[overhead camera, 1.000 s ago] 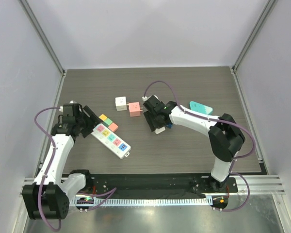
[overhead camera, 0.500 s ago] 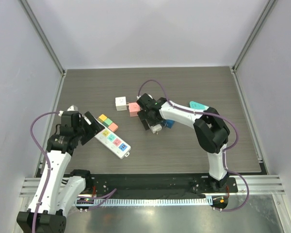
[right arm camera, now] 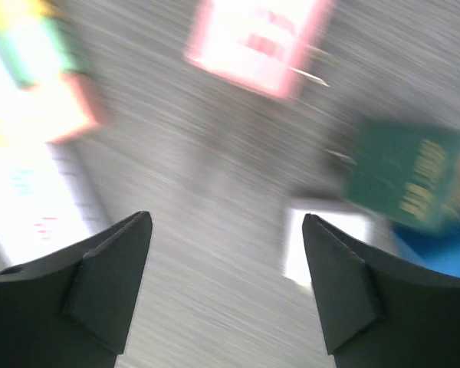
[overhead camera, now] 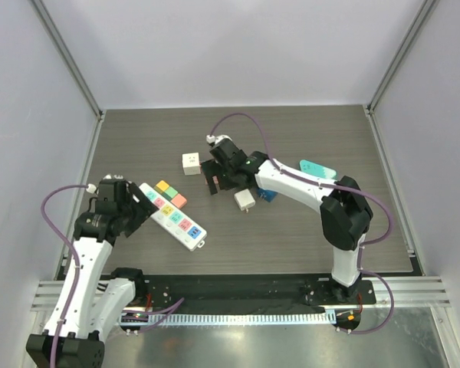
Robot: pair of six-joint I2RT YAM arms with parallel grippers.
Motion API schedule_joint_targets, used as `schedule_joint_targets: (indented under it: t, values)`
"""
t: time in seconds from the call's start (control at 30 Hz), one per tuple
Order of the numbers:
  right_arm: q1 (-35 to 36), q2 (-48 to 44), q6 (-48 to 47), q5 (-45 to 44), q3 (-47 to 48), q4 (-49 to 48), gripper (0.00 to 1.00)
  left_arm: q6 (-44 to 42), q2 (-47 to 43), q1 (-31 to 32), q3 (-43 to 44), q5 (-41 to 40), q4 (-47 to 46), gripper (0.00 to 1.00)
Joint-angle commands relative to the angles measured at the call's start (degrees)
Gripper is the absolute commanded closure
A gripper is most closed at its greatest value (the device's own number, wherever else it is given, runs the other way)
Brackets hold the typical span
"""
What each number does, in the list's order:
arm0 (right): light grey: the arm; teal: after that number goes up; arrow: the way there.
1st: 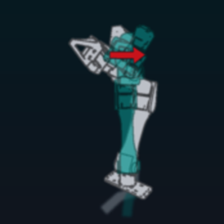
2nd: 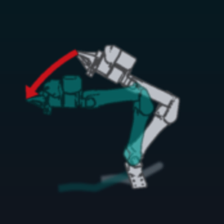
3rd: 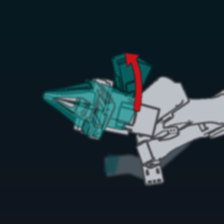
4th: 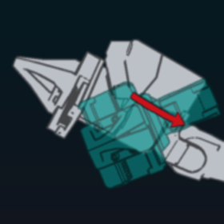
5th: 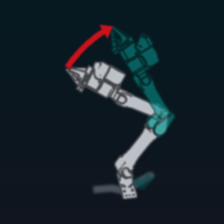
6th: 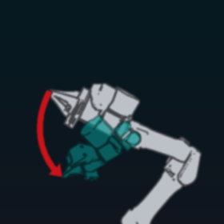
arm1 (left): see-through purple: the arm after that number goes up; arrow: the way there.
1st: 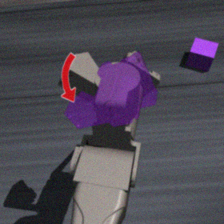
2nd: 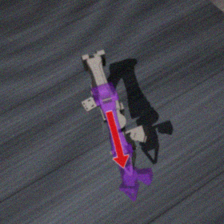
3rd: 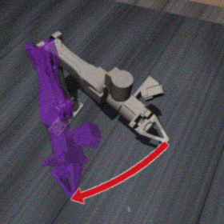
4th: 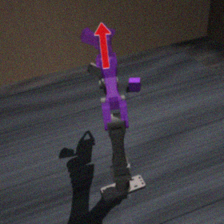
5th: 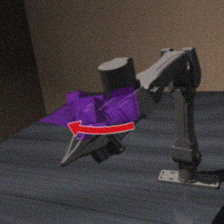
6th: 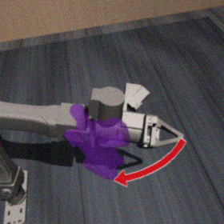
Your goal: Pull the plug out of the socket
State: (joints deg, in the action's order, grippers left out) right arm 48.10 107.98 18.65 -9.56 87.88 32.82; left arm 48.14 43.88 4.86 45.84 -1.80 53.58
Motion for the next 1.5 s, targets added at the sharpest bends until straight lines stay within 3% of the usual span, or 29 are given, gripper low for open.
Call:
schedule_joint_targets:
  t: [0.0,0.03,0.07,0.13,0.2,0.27,0.37,0.63,0.87,1.0,1.47]
  values:
    - [3.6,-1.3,3.2,8.1,-1.1,-18.2,0.2,4.4,0.8,0.2,-2.0,-5.0,-0.4,0.26]
    - [4.2,-1.4,3.7,8.7,-2.6,-21.9,0.24,6.0,0.8,0.2,-2.8,-5.6,-1.5,0.27]
    - [4.6,-1.5,4.0,8.9,-6.5,-29.4,0.43,7.0,0.9,0.2,-3.5,-7.2,-2.2,0.28]
    - [6.2,-2.2,4.3,8.2,-12.7,-37.1,0.61,10.0,1.1,0.2,-5.7,-8.7,-4.0,0.36]
    - [7.8,-2.3,3.1,7.2,-15.4,-44.1,0.67,11.3,1.6,0.1,-7.6,-10.2,-5.9,0.44]
    - [8.5,-1.5,0.2,6.8,-15.7,-43.5,0.76,12.1,4.5,0.1,-7.8,-11.2,-7.1,0.55]
    - [8.8,-0.3,-1.9,8.5,-15.2,-42.8,0.83,11.3,10.9,-0.1,-8.0,-12.7,-9.1,0.61]
    - [9.7,2.4,-1.5,11.8,-17.8,-46.9,0.85,12.2,18.3,-1.4,-11.0,-14.7,-16.6,0.57]
    - [9.7,6.7,-0.7,9.9,-14.0,-40.8,0.85,11.5,23.4,-2.0,-10.4,-15.5,-20.0,0.55]
    - [9.7,10.5,0.1,12.0,-10.4,-38.0,0.85,10.1,26.2,-2.7,-8.4,-16.8,-21.3,0.53]
    - [11.9,12.5,3.5,19.4,-9.3,-43.5,0.85,2.9,45.1,-3.5,6.4,-19.2,-24.5,0.53]
